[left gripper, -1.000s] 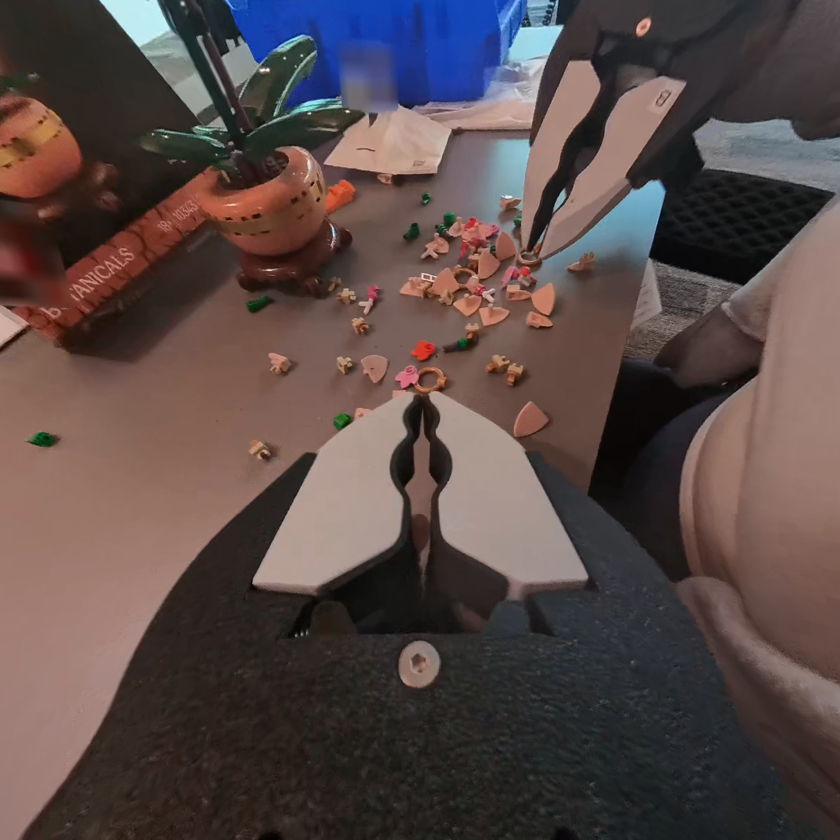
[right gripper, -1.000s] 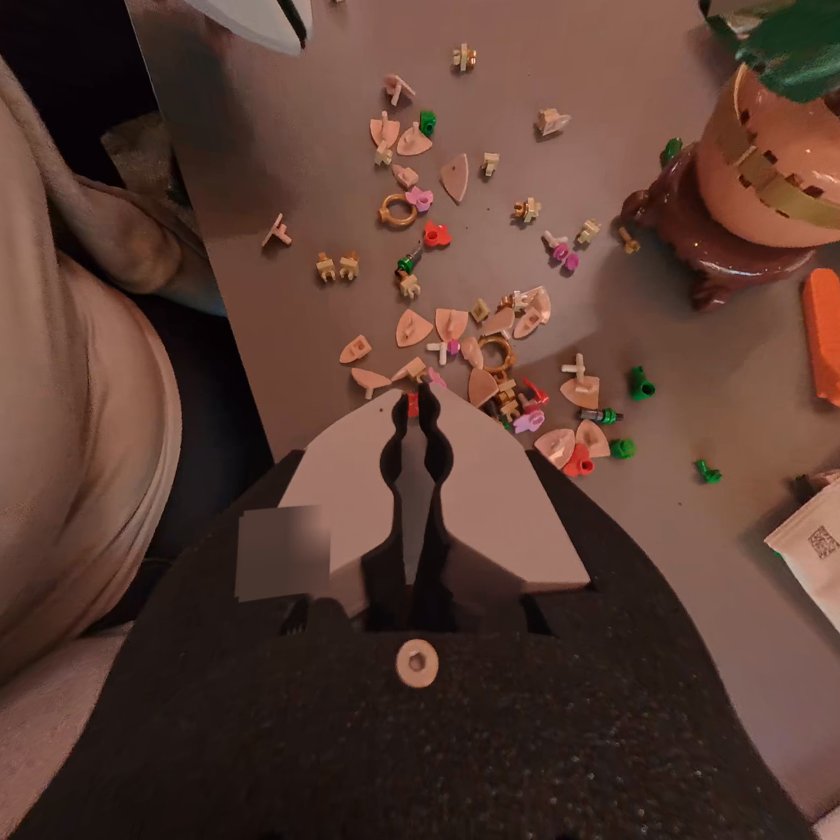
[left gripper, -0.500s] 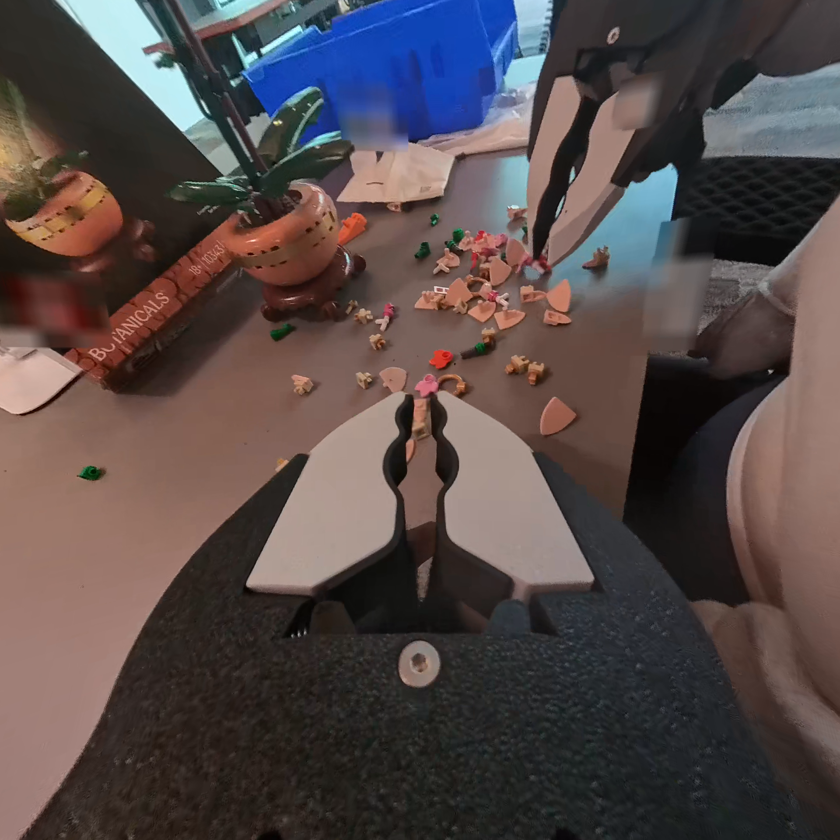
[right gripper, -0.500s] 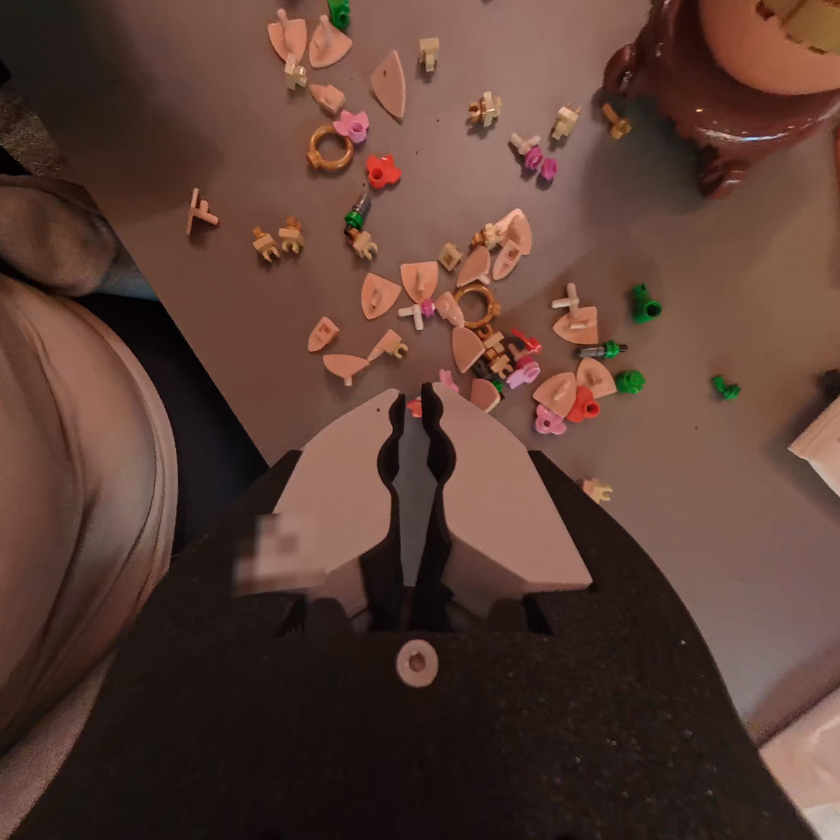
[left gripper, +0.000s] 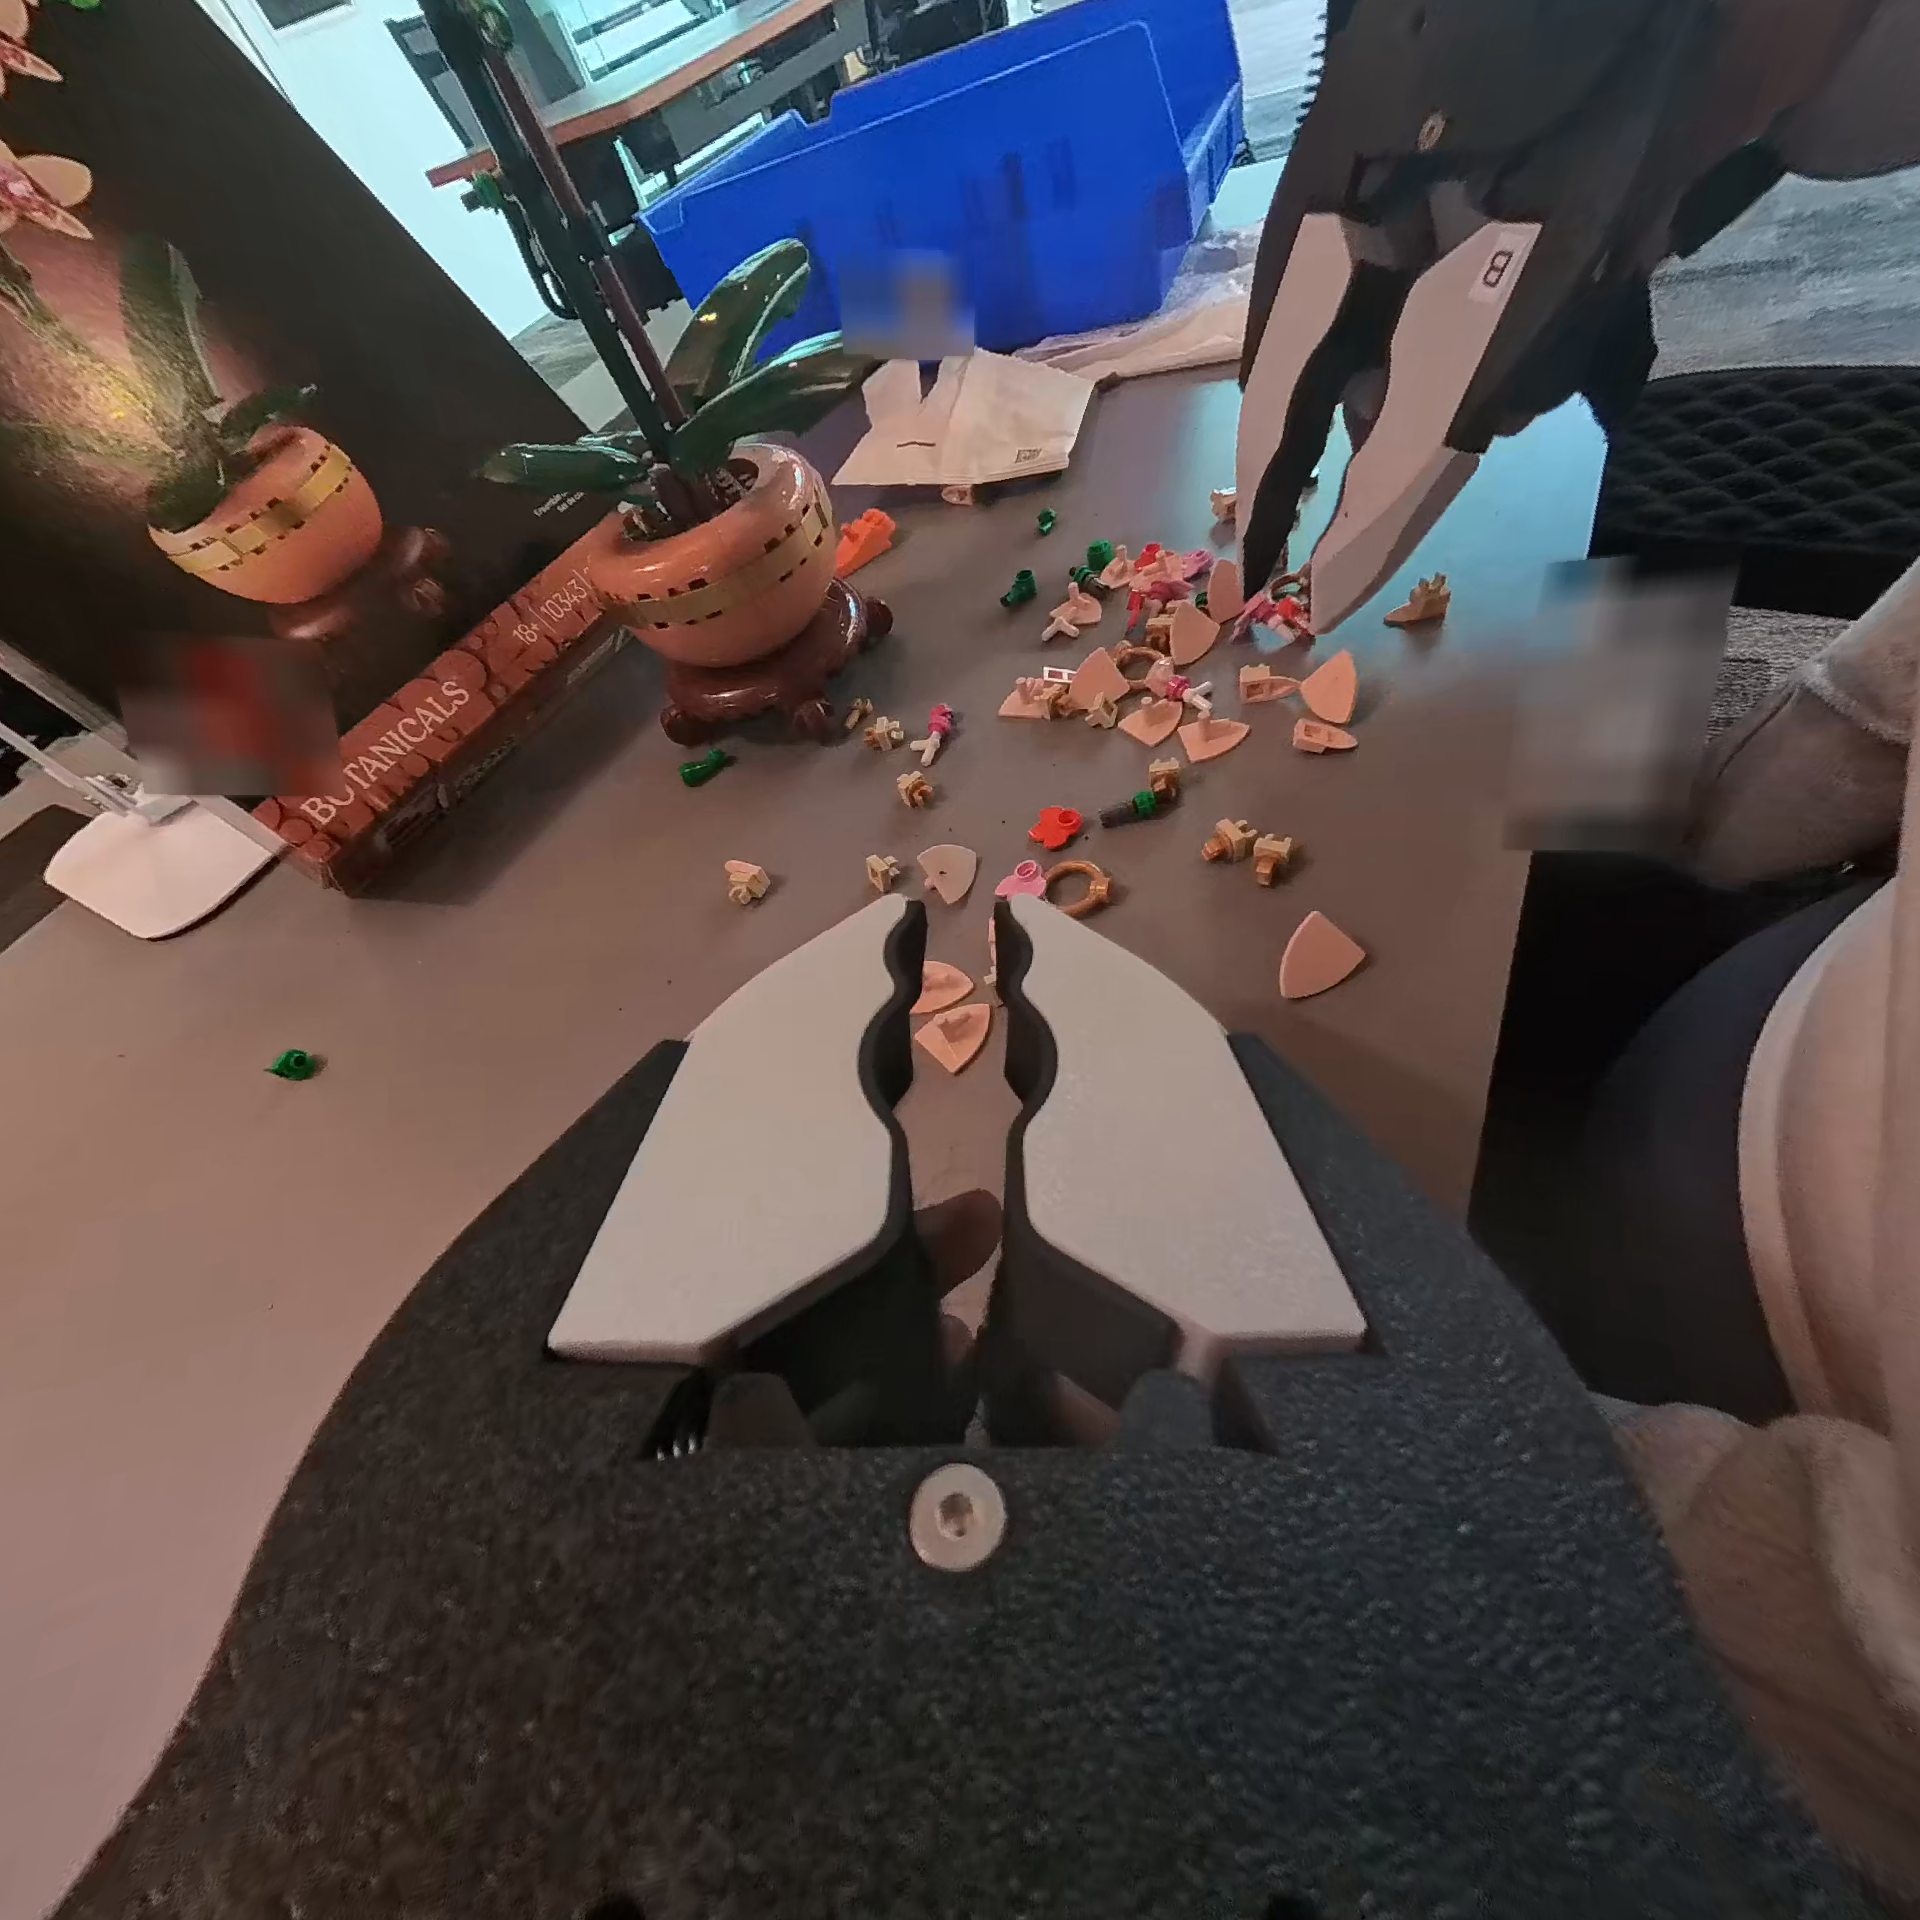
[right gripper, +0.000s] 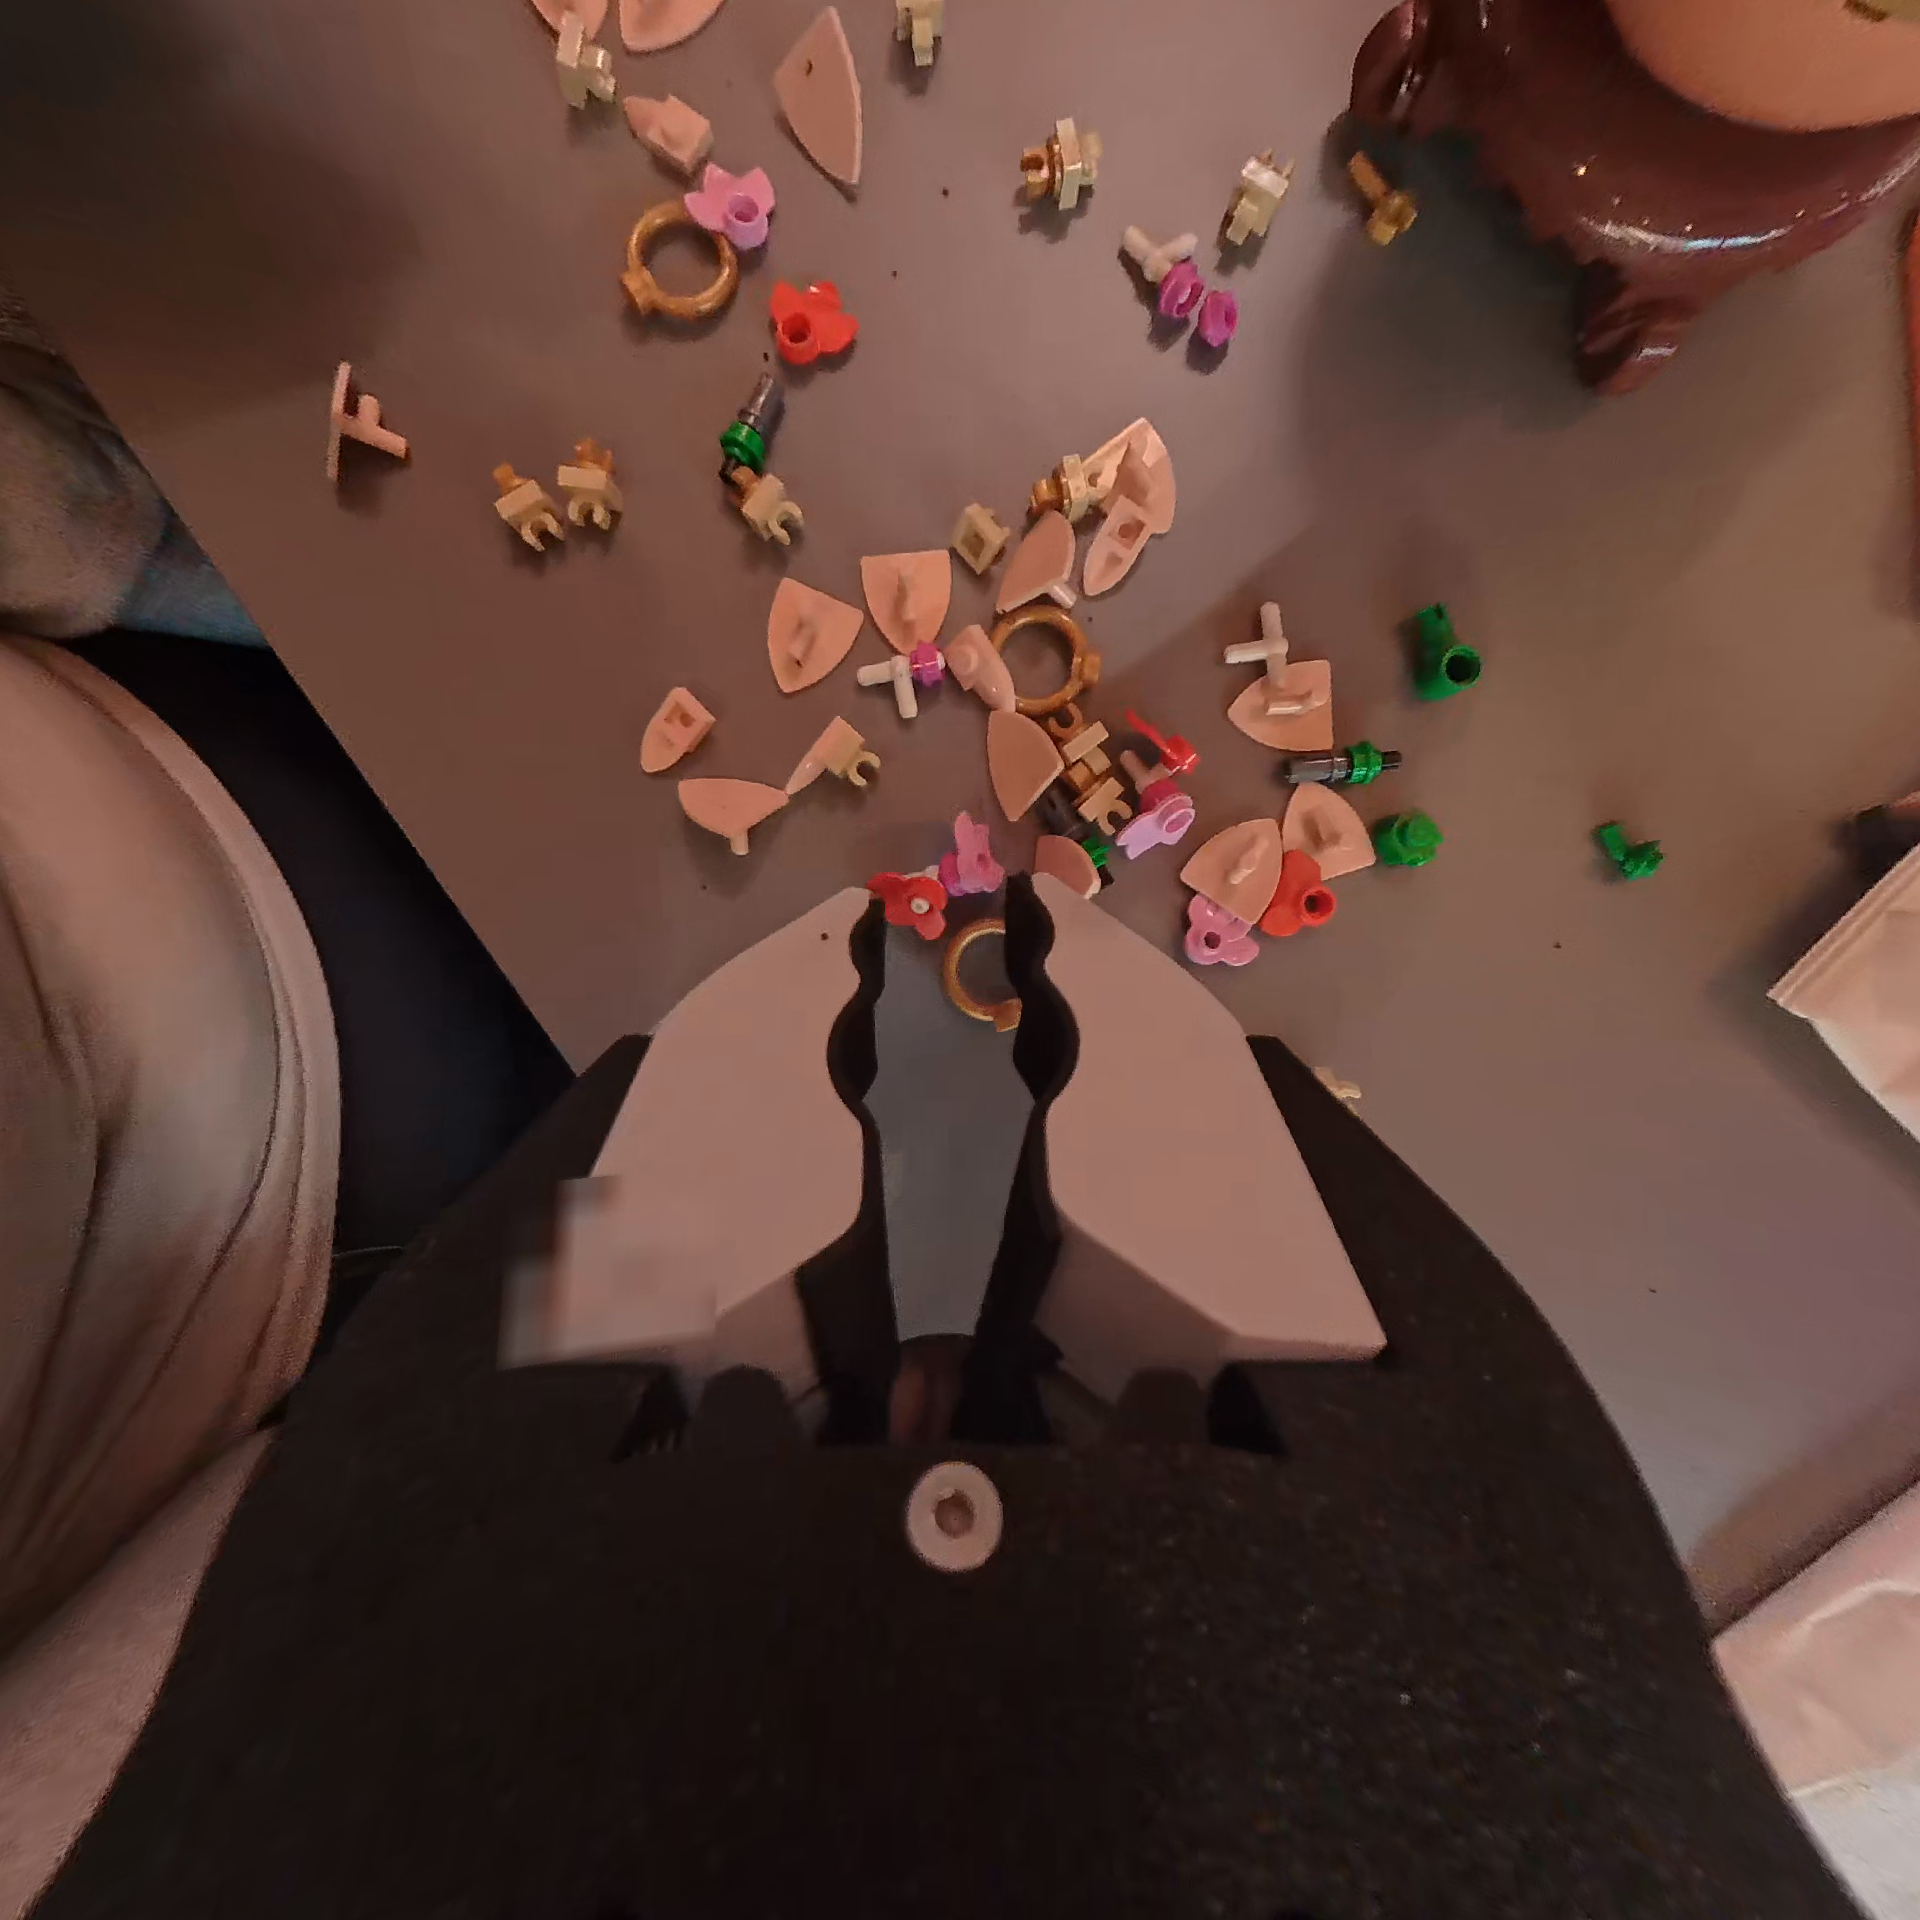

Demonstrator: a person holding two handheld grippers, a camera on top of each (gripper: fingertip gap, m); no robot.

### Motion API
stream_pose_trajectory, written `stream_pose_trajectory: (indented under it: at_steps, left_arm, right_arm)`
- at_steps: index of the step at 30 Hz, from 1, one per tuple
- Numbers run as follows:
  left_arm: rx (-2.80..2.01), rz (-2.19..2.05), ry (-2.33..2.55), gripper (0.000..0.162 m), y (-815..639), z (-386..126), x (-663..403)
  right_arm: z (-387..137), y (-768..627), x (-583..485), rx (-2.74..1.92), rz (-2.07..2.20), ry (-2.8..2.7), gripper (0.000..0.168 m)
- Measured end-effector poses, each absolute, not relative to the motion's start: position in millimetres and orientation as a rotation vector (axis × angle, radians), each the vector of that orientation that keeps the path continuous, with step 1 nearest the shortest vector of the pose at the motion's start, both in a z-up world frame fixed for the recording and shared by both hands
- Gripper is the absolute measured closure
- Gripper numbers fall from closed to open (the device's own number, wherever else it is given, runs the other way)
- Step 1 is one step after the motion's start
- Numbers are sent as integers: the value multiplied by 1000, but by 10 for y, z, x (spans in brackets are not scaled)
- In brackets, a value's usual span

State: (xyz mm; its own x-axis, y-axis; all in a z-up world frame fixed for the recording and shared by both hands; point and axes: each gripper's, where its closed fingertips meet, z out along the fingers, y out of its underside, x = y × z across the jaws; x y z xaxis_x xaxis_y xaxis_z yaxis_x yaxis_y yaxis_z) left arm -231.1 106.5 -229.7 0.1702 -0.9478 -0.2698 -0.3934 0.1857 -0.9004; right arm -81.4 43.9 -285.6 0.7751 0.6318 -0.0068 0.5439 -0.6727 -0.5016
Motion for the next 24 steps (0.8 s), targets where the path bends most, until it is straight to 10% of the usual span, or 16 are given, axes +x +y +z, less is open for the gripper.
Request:
stream_pose_trajectory:
  at_steps: [24]
  left_arm:
    - [-1412, -679, 1361, 125, 1076, -2294, -2305]
  right_arm:
    - [-2891, 725, -1154, -2405, 372, -915, 156]
